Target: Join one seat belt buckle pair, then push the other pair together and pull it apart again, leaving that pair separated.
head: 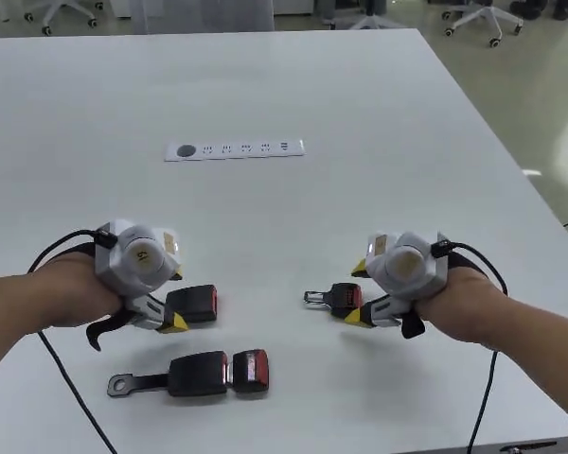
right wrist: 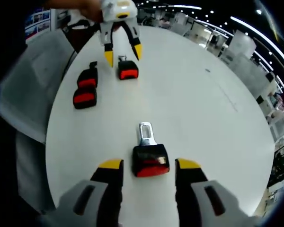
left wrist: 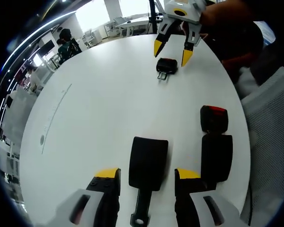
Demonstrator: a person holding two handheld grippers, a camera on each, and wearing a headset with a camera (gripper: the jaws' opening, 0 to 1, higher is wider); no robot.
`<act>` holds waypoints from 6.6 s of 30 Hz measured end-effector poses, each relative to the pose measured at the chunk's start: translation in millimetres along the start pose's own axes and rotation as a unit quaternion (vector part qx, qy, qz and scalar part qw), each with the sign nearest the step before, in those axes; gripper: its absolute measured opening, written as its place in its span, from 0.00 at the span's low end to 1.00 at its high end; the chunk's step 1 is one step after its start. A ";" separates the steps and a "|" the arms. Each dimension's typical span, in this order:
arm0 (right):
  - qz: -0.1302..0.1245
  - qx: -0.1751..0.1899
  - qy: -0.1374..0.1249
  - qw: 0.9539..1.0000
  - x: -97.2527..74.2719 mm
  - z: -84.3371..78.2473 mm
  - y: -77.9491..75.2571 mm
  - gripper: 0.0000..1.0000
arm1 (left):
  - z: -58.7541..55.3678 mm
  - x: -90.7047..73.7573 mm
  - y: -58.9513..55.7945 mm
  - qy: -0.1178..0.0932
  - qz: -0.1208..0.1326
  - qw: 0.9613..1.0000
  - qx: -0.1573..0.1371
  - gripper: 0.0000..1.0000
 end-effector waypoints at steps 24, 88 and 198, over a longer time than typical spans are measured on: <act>0.042 0.000 -0.005 0.999 8.8 -15.5 -5.8 0.33 | -7.2 16.6 0.4 0.009 -0.043 0.999 0.022 0.34; 0.075 -0.059 -0.057 0.994 108.3 85.0 30.6 0.32 | -4.7 19.9 -2.1 0.039 -0.055 0.997 0.044 0.32; -0.052 0.081 -0.097 0.991 -64.0 1.4 49.3 0.62 | -22.9 -99.3 -50.7 -0.091 0.127 0.981 -0.118 0.62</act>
Point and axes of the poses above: the centre of the closed fingertips' face, and the gripper's own axes: x roughly forward along the fingers, y roughly to its left, z roughly out of its top, the point moved 4 cm from there along -x, roughly backward along the fingers, and after that the axes turned 15 degrees about -y, right-handed, at the moved point
